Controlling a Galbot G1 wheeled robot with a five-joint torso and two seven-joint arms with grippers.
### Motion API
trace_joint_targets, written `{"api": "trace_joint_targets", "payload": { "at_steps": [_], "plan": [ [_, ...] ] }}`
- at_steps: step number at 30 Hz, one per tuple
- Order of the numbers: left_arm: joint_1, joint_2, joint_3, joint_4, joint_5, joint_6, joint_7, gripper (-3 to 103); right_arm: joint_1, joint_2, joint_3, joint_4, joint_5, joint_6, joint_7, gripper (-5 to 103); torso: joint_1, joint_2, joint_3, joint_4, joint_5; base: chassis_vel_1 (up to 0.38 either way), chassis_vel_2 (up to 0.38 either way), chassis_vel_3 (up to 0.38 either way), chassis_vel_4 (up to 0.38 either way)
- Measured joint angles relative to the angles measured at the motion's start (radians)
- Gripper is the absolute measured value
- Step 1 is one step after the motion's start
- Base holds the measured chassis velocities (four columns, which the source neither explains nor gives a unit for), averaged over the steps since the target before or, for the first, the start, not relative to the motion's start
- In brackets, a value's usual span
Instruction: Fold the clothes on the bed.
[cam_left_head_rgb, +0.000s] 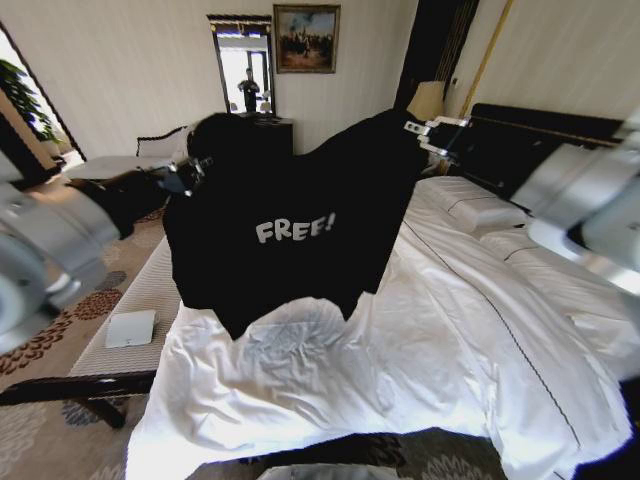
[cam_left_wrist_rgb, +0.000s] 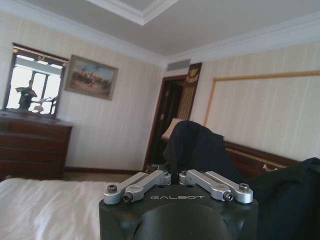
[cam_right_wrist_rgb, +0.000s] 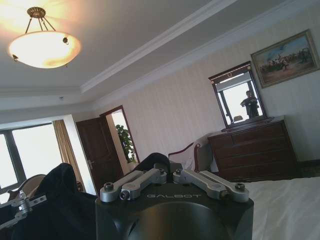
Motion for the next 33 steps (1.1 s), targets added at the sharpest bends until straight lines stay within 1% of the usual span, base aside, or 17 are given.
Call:
{"api": "trace_joint_targets", "payload": {
  "at_steps": [1,3,5,8,10,11,12,14,15,18,19,21,22,23,27,32,33],
  "plan": [
    [0.000,0.000,0.000,0.000,0.000,0.000,0.000,2,0.000,0.000,0.000,0.000,0.000,0.000,0.000,1,0.000,0.000,0.000,0.0000,0.0000,0.000,0.000,0.000,0.000],
    [-0.001,0.012,-0.029,-0.004,-0.057,0.032,-0.065,2,-0.024,-0.034,0.062,0.024,0.061,-0.008,0.016,1,0.000,0.000,0.000,0.0001,-0.0005,0.000,0.000,0.000,0.000],
    [-0.009,0.018,-0.033,-0.005,-0.109,0.042,-0.117,2,-0.017,-0.052,0.076,0.035,0.106,-0.018,0.041,1,0.000,0.000,0.000,0.0001,-0.0010,0.000,0.000,0.000,0.000],
    [-0.007,0.001,0.023,-0.004,-0.085,0.042,-0.148,2,-0.018,-0.036,0.057,0.032,0.106,-0.025,0.054,1,0.000,0.000,0.000,0.0003,-0.0002,0.000,0.000,0.000,0.000],
    [0.035,-0.056,0.101,-0.002,0.009,0.042,-0.174,2,-0.062,0.015,0.024,0.011,0.067,-0.038,0.071,1,0.000,0.000,0.000,0.0001,-0.0005,0.000,0.000,0.000,0.000],
    [0.035,-0.056,0.101,-0.002,0.009,0.042,-0.174,2,-0.062,0.015,0.024,0.011,0.067,-0.038,0.071,1,0.000,0.000,0.000,0.0001,-0.0005,0.000,0.000,0.000,0.000],
    [0.091,-0.103,0.145,0.000,0.094,0.041,-0.173,2,-0.101,0.053,-0.004,-0.010,0.025,-0.051,0.077,1,0.000,0.000,0.000,0.0000,-0.0002,0.000,0.000,0.000,0.000],
    [0.176,-0.206,0.302,0.022,0.301,0.041,-0.141,2,-0.158,0.144,-0.095,-0.081,-0.089,-0.075,0.078,1,0.001,0.000,0.001,0.0001,-0.0007,0.000,0.000,0.000,0.000],
    [0.176,-0.206,0.302,0.022,0.301,0.041,-0.141,2,-0.158,0.144,-0.095,-0.081,-0.089,-0.075,0.078,1,0.001,0.000,0.001,0.0001,-0.0007,0.000,0.000,0.000,0.000],
    [0.152,-0.385,0.616,0.188,0.590,0.026,-0.076,2,-0.162,0.315,-0.299,-0.254,-0.292,-0.098,0.068,1,0.001,-0.001,0.001,0.0009,-0.0004,0.000,0.000,0.000,0.000],
    [0.152,-0.385,0.616,0.188,0.590,0.026,-0.076,2,-0.162,0.315,-0.299,-0.254,-0.292,-0.098,0.068,1,0.001,-0.001,0.001,0.0009,-0.0004,0.000,0.000,0.000,0.000],
    [0.061,-0.495,0.783,0.327,0.718,0.025,-0.044,2,-0.158,0.402,-0.386,-0.383,-0.422,-0.105,0.019,1,0.001,-0.001,0.001,0.0007,-0.0006,0.000,0.000,0.000,0.000],
    [0.027,-0.531,0.830,0.375,0.751,0.025,-0.037,2,-0.159,0.430,-0.410,-0.440,-0.467,-0.107,0.001,1,0.001,-0.001,0.001,0.0007,-0.0003,0.000,0.000,0.000,0.000],
    [0.027,-0.531,0.830,0.375,0.751,0.025,-0.037,2,-0.159,0.430,-0.410,-0.440,-0.467,-0.107,0.001,1,0.001,-0.001,0.001,0.0007,-0.0003,0.000,0.000,0.000,0.000],
    [-0.092,-0.648,0.953,0.545,0.843,0.030,-0.005,2,-0.178,0.489,-0.443,-0.598,-0.623,-0.100,-0.068,1,0.001,-0.001,0.001,0.0002,0.0000,0.000,0.000,0.000,0.000],
    [-0.191,-0.713,0.988,0.712,0.882,0.045,0.050,2,-0.189,0.510,-0.454,-0.704,-0.733,-0.068,-0.137,1,0.001,-0.001,0.000,0.0000,-0.0006,0.000,0.000,0.000,0.000],
    [-0.191,-0.713,0.988,0.712,0.882,0.045,0.050,2,-0.189,0.510,-0.454,-0.704,-0.733,-0.068,-0.137,1,0.001,-0.001,0.000,0.0000,-0.0006,0.000,0.000,0.000,0.000]
  ]
}}
